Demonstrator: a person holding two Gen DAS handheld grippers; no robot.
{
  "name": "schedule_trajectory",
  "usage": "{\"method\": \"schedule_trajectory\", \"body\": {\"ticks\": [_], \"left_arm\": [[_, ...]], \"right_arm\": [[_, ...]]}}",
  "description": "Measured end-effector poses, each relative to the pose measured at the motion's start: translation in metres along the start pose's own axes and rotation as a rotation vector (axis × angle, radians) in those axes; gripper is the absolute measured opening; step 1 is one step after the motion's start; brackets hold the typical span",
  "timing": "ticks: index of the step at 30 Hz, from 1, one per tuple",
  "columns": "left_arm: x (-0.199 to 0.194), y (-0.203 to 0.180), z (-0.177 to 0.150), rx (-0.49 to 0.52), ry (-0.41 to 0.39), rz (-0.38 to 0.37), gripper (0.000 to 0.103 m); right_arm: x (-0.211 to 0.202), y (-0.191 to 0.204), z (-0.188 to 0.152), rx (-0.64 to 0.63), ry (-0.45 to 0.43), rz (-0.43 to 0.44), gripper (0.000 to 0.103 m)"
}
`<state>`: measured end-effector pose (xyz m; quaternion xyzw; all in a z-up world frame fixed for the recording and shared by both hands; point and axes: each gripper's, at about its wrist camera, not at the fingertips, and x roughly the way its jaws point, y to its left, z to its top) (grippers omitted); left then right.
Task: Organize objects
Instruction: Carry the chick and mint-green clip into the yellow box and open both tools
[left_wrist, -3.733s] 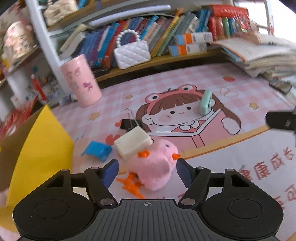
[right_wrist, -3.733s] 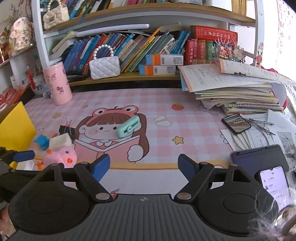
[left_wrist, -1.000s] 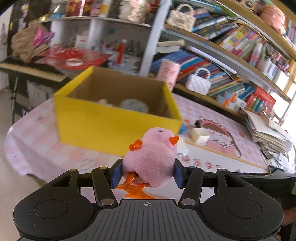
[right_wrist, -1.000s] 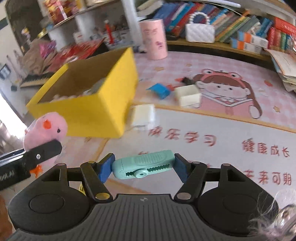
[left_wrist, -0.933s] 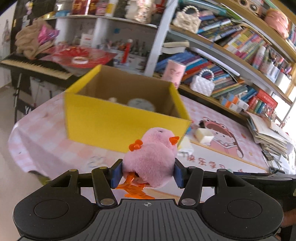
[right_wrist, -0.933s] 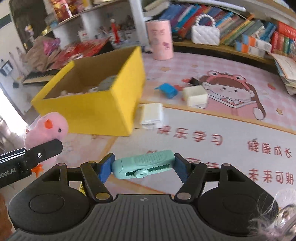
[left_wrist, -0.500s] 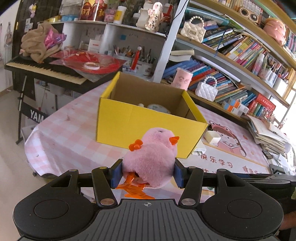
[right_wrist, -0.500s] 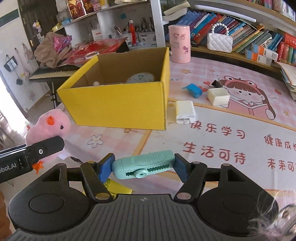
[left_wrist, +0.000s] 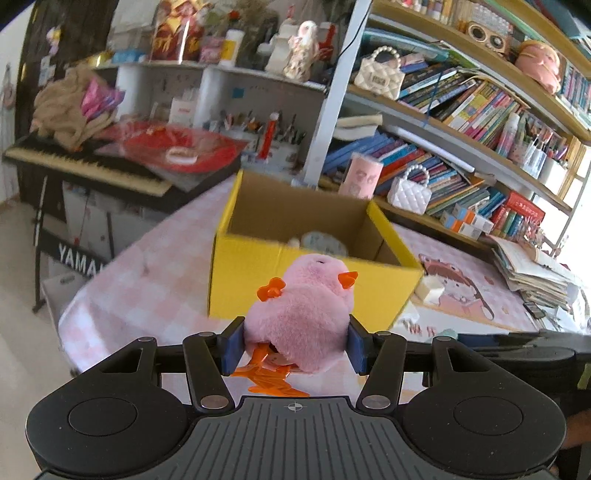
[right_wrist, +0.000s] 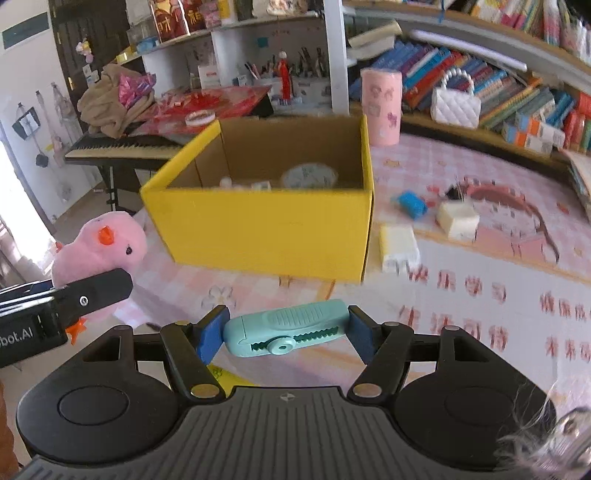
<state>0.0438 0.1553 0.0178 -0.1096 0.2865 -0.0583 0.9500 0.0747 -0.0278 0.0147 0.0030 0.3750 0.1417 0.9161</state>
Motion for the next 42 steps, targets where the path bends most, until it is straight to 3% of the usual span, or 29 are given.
{"method": "schedule_trajectory", "body": {"ticks": [9, 13, 19, 23, 30, 40, 42], "left_arm": [[0.027, -0.006, 0.050, -0.032, -0.102, 0.018, 0.054], [0.048, -0.012, 0.064, -0.031, -0.110, 0.035, 0.054], [0.087, -0.020, 0.082, -0.046, -0.104, 0.063, 0.054], [0.117, -0.023, 0.093, -0.024, -0.060, 0.089, 0.054], [0.167, -0.020, 0.102, 0.012, 0.040, 0.122, 0.054], [0.217, -0.013, 0.096, 0.065, 0.249, 0.120, 0.055], [0.220, -0.014, 0.093, 0.096, 0.260, 0.128, 0.055]], "right_arm": [[0.015, -0.008, 0.058, -0.049, -0.122, -0.010, 0.066], [0.029, -0.017, 0.076, -0.067, -0.153, -0.009, 0.066], [0.063, -0.023, 0.100, -0.201, -0.177, 0.001, 0.066], [0.096, -0.023, 0.110, -0.306, -0.135, 0.024, 0.067], [0.143, -0.022, 0.118, -0.376, -0.035, 0.081, 0.067], [0.173, -0.013, 0.131, -0.452, 0.117, 0.158, 0.067], [0.178, -0.012, 0.133, -0.455, 0.153, 0.170, 0.067]]}}
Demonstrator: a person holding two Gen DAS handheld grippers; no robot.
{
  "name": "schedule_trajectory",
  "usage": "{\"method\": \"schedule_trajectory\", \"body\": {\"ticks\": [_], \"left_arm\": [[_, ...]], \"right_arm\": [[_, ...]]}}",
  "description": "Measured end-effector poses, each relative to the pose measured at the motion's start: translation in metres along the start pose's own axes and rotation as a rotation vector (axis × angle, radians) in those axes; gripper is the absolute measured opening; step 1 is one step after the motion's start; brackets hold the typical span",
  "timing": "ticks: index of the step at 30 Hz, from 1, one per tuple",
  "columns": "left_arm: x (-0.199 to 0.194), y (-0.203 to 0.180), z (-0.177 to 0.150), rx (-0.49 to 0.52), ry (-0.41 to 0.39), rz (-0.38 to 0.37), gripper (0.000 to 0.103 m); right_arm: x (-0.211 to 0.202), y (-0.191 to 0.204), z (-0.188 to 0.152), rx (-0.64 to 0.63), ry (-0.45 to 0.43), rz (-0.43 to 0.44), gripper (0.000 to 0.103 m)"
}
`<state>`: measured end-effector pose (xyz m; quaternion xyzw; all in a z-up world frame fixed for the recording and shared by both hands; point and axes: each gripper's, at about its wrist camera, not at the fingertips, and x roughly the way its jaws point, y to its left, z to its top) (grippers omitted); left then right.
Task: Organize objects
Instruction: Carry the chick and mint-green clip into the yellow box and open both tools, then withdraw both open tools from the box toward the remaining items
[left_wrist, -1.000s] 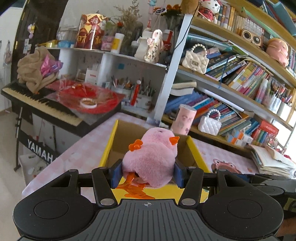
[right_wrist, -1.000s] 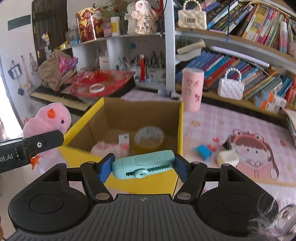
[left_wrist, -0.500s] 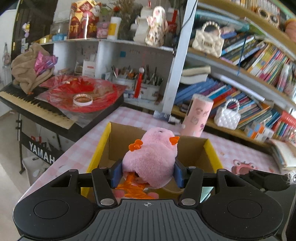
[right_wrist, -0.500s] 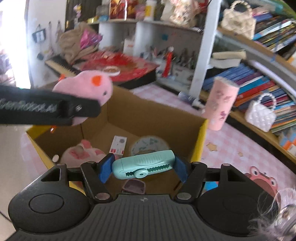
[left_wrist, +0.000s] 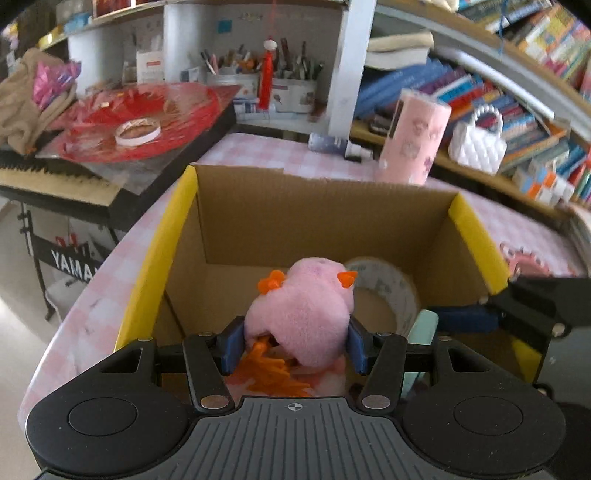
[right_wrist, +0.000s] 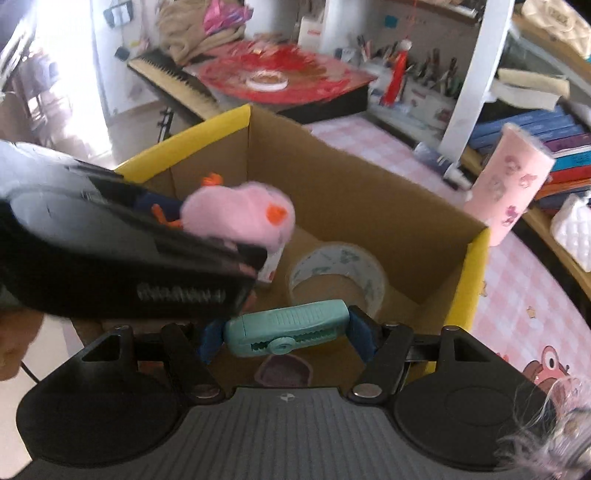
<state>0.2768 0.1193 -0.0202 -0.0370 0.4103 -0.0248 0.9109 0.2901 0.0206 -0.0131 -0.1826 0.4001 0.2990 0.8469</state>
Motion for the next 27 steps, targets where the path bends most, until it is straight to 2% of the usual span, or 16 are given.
{"method": "schedule_trajectory", "body": {"ticks": [4, 9, 11, 13, 14, 16, 18, 19, 23, 27], "left_arm": [[0.002, -0.002, -0.001, 0.031, 0.005, -0.003, 0.055], [-0.002, -0.002, -0.002, 0.032, -0.025, -0.005, 0.056], [-0.007, -0.003, -0.005, 0.022, -0.064, -0.015, 0.060], [-0.017, -0.003, -0.007, 0.004, -0.113, -0.026, 0.073], [-0.023, -0.003, -0.008, -0.003, -0.140, -0.029, 0.076], [-0.038, -0.004, -0.011, -0.005, -0.197, -0.040, 0.081], [-0.053, -0.004, -0.011, -0.008, -0.240, -0.043, 0.082], [-0.061, -0.002, -0.013, -0.014, -0.263, -0.040, 0.085], [-0.095, 0.008, -0.022, -0.060, -0.341, -0.023, 0.087], [-0.124, 0.019, -0.037, -0.115, -0.401, 0.001, 0.090]], "right_arm": [[0.007, -0.004, 0.003, 0.010, 0.063, 0.036, 0.067], [0.010, -0.004, 0.006, 0.015, 0.090, 0.039, 0.068], [0.009, -0.003, 0.005, 0.017, 0.091, 0.037, 0.067], [0.009, -0.003, 0.005, 0.021, 0.086, 0.031, 0.067], [0.008, -0.003, 0.005, 0.023, 0.079, 0.026, 0.067], [0.004, 0.000, 0.003, 0.018, 0.048, -0.012, 0.067], [-0.003, 0.008, 0.000, 0.013, -0.002, -0.113, 0.081], [-0.008, 0.011, -0.001, 0.017, -0.030, -0.152, 0.081], [-0.039, 0.016, -0.007, 0.081, -0.144, -0.120, 0.081], [-0.069, 0.023, -0.016, 0.151, -0.239, -0.150, 0.082]]}}
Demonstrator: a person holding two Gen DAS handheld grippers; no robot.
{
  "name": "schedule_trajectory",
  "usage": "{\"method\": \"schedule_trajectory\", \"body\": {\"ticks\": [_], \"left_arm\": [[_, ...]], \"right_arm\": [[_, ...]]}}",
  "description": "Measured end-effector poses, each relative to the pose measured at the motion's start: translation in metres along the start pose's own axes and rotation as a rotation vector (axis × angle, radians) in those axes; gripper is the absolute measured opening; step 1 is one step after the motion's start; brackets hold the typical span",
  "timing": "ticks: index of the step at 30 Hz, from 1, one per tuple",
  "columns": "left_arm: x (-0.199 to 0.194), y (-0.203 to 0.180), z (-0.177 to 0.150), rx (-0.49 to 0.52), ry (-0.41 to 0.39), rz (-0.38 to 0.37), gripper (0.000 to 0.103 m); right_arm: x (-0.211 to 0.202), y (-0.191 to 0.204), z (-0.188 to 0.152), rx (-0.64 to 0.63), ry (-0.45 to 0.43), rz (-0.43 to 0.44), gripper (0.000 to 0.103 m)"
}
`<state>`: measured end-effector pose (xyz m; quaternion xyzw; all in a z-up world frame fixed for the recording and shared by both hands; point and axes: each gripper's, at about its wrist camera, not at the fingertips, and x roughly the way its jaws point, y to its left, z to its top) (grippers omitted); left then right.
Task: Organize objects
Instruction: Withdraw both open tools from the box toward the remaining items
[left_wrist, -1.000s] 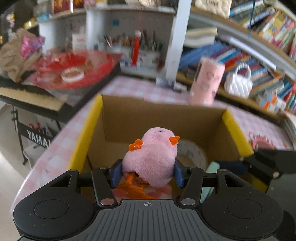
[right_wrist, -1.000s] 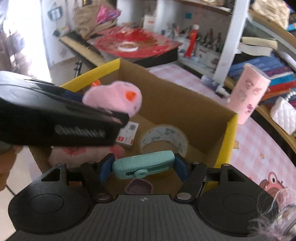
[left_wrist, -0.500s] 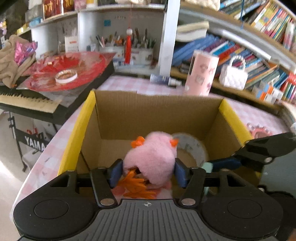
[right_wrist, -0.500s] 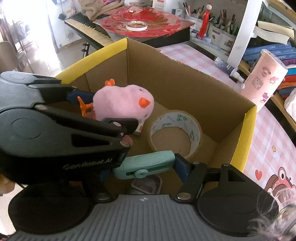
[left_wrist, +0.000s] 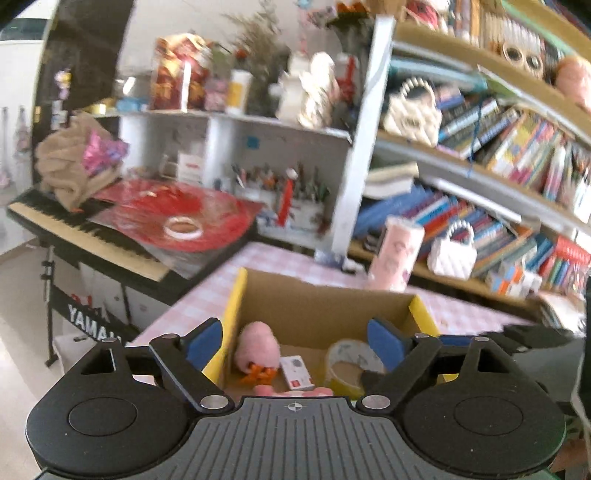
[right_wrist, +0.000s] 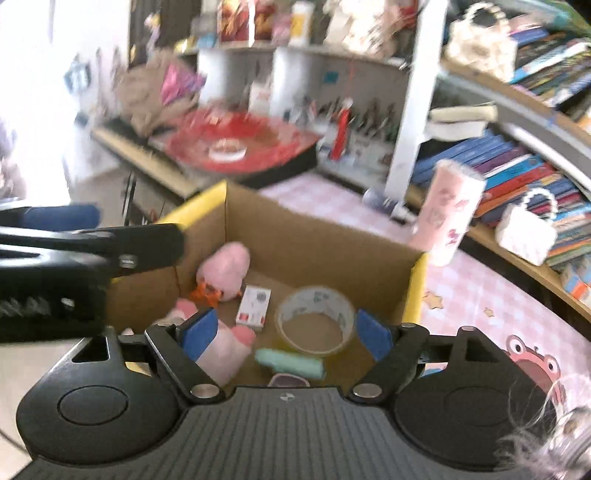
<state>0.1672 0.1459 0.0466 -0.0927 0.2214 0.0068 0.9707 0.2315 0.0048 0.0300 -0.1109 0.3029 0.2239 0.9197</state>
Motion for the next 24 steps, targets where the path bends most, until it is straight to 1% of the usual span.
{"method": "schedule_trajectory", "body": {"ticks": [3, 5, 8, 10, 12, 15, 18, 21, 24], "left_arm": [[-0.022, 0.006, -0.004, -0.021, -0.037, 0.028, 0.091], [-0.034, 0.009, -0.008, -0.030, -0.046, 0.035, 0.091], [-0.051, 0.011, -0.016, -0.025, -0.054, 0.051, 0.091], [-0.061, 0.011, -0.024, -0.016, -0.061, 0.071, 0.094], [-0.069, 0.010, -0.033, -0.003, -0.066, 0.082, 0.094], [-0.075, 0.009, -0.045, 0.022, -0.033, 0.076, 0.095], [-0.079, 0.009, -0.054, 0.032, -0.006, 0.083, 0.095], [-0.085, 0.008, -0.065, 0.041, 0.010, 0.096, 0.095], [-0.088, 0.005, -0.076, 0.081, 0.031, 0.109, 0.095]], "right_arm": [[-0.021, 0.004, -0.005, 0.042, -0.059, -0.029, 0.084], [-0.032, 0.008, -0.010, 0.047, -0.094, -0.060, 0.084], [-0.053, 0.014, -0.022, 0.052, -0.147, -0.102, 0.085], [-0.069, 0.017, -0.032, 0.078, -0.182, -0.132, 0.087], [-0.083, 0.021, -0.044, 0.116, -0.200, -0.153, 0.090], [-0.094, 0.028, -0.061, 0.145, -0.201, -0.179, 0.090], [-0.098, 0.033, -0.072, 0.141, -0.157, -0.209, 0.090], [-0.101, 0.035, -0.082, 0.160, -0.132, -0.234, 0.090], [-0.104, 0.037, -0.094, 0.171, -0.099, -0.254, 0.090]]}}
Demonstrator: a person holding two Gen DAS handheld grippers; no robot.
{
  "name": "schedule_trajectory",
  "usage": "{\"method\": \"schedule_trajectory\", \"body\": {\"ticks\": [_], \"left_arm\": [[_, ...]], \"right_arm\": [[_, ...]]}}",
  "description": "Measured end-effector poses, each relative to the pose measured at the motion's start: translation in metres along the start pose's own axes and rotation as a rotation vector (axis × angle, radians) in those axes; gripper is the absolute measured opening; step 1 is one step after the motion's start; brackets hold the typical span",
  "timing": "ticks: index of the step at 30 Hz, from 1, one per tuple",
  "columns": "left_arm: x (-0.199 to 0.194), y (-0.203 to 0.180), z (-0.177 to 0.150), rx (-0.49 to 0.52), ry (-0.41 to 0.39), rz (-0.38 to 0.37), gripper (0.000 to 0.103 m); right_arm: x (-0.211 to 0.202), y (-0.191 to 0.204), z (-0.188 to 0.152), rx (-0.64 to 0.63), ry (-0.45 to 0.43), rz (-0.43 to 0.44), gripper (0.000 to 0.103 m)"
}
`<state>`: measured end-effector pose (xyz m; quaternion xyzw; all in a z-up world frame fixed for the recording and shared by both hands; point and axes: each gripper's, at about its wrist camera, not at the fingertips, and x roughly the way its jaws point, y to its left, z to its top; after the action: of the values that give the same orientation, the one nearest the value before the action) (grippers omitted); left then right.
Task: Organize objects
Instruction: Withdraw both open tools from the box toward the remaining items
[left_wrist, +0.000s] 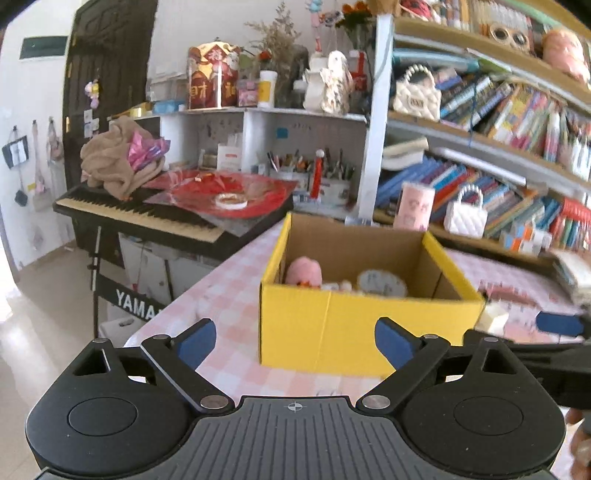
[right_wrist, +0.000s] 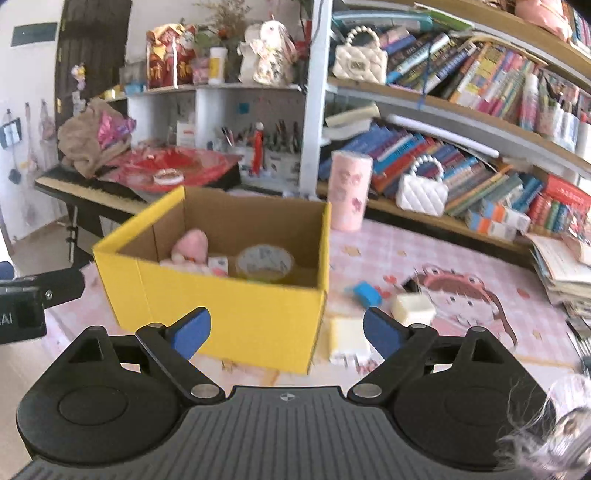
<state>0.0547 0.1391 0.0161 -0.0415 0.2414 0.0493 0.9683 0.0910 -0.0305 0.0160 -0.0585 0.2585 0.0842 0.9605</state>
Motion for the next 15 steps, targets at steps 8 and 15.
{"method": "schedule_trajectory", "body": {"ticks": [8, 15], "left_arm": [[-0.013, -0.004, -0.015, 0.013, 0.032, -0.022, 0.095], [-0.020, -0.016, -0.029, 0.046, 0.081, -0.055, 0.095]], "right_arm": [[-0.015, -0.005, -0.023, 0.032, 0.056, -0.049, 0.090], [-0.027, -0.011, -0.039, 0.053, 0.085, -0.075, 0.090]]}}
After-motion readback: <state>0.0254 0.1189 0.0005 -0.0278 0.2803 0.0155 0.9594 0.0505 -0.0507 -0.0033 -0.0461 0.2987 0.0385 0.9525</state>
